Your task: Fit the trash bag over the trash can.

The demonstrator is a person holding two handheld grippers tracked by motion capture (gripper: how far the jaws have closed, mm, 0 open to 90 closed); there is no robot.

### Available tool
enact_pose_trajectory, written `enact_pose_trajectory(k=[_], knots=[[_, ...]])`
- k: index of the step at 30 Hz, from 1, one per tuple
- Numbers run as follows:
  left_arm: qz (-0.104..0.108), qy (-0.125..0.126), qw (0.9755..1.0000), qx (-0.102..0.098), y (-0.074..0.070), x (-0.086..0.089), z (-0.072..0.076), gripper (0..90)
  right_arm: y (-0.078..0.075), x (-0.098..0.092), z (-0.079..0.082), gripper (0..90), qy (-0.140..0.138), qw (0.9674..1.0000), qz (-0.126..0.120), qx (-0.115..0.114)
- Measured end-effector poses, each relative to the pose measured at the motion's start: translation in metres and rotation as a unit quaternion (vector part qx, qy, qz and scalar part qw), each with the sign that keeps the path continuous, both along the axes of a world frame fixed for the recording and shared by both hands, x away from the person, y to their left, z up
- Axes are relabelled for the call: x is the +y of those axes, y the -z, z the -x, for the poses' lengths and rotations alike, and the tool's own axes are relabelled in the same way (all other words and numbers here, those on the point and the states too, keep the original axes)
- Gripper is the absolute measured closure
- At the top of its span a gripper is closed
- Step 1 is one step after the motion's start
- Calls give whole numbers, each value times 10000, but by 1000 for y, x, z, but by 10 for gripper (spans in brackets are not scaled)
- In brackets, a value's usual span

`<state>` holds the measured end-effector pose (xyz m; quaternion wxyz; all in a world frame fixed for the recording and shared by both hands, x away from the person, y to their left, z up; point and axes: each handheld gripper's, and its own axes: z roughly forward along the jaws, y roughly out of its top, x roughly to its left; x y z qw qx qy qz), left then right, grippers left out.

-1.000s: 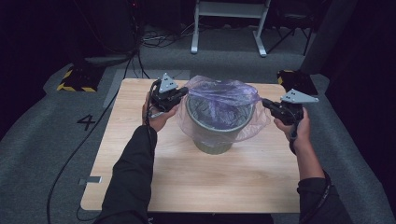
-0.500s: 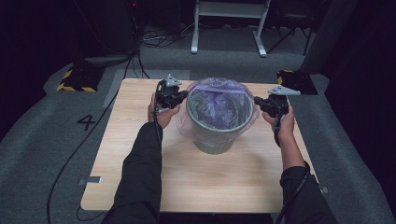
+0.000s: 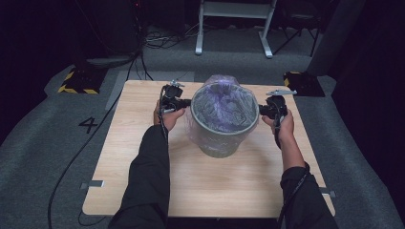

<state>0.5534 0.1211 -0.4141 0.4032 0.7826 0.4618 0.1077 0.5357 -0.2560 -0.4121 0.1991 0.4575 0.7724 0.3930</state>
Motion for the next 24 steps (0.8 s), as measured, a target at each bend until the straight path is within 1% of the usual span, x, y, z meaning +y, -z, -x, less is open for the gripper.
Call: enact_pose_trajectory(k=[1, 2, 3, 5, 6, 7, 8, 9, 10, 11, 12, 13, 14, 15, 16, 17, 18, 19, 20, 21, 22, 24], knots=[[-122, -25, 9999, 93, 3, 0, -1, 898, 4, 1, -1, 900, -1, 9999, 87, 125], [-105, -13, 9998, 152, 6, 0, -1, 897, 8, 1, -2, 900, -9, 9996, 148, 220], [-43, -12, 9999, 126, 8, 1, 0, 896, 11, -1, -2, 900, -2, 9997, 97, 217], [98, 52, 9999, 17, 11, 3, 3, 890, 13, -3, 0, 900, -60, 9999, -9, 154], [63, 99, 9999, -39, 12, 4, 6, 866, 15, -4, 2, 899, -93, 9999, 5, 128], [-17, 73, 9999, -124, 12, 5, 9, 831, 15, -7, 4, 898, -92, 9999, 27, 99], [-38, -2, 9998, -189, 11, 7, 11, 795, 15, -9, 6, 897, -124, 9999, 16, 28], [35, -24, 9997, -235, 11, 10, 14, 761, 15, -12, 9, 892, -154, 9999, 12, -37], [60, -51, 9995, -311, 10, 13, 17, 720, 14, -15, 12, 860, -171, 9998, 11, -94], [51, -66, 9993, -372, 8, 16, 20, 667, 14, -18, 16, 803, -177, 9997, 42, -186], [91, -78, 9990, -439, 6, 21, 24, 598, 13, -21, 18, 738, -189, 9994, 65, -285], [103, -17, 9986, -523, 3, 27, 30, 553, 12, -25, 22, 728, -194, 9991, 49, -378], [46, -17, 9980, -624, 0, 32, 35, 521, 11, -31, 27, 689, -243, 9987, 3, -448], [82, -2, 9975, -700, -2, 38, 40, 463, 10, -35, 30, 625, -292, 9982, 34, -522], [113, 26, 9968, -786, -4, 42, 45, 436, 9, -39, 34, 579, -340, 9977, 100, -584], [110, 47, 9956, -929, -7, 47, 52, 417, 8, -41, 37, 541, -375, 9973, 143, -609], [136, 113, 9939, -1087, -9, 54, 62, 380, 7, -45, 41, 500, -438, 9967, 160, -662], [133, 166, 9932, -1146, -10, 57, 68, 342, 5, -49, 47, 460, -521, 9957, 162, -747], [131, 228, 9923, -1213, -11, 60, 74, 315, 3, -52, 51, 425, -537, 9952, 170, -807], [127, 347, 9908, -1306, -12, 62, 83, 296, 1, -54, 54, 392, -548, 9947, 171, -857], [104, 436, 9900, -1339, -12, 62, 88, 273, -1, -57, 60, 361, -664, 9933, 158, -935], [142, 754, 9869, -1419, -12, 60, 103, 238, -5, -58, 68, 315, -786, 9911, 209, -1050]])
